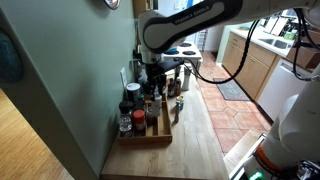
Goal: Pick up the white container from the tray and put it on the table
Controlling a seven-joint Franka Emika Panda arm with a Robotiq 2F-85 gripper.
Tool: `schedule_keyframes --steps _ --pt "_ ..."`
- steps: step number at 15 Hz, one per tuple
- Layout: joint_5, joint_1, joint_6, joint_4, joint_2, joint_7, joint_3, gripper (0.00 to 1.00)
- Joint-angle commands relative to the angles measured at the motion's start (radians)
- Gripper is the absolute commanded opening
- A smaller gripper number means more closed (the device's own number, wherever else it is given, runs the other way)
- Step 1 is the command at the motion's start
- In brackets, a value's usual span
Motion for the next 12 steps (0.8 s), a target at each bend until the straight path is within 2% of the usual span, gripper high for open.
schedule_keyframes --steps 1,3,6,12 --pt "0.017 -0.031 -0.14 0.084 -0.048 0.083 -0.032 0.31" --pt "0.019 -0.056 -0.178 0.138 -0.038 0.141 -0.053 0.31" --pt "0.028 -0.099 -0.169 0.186 0.003 0.22 -0.094 0.31" --pt "0.047 -0.17 -0.154 0.19 0.089 0.349 -0.177 0.31"
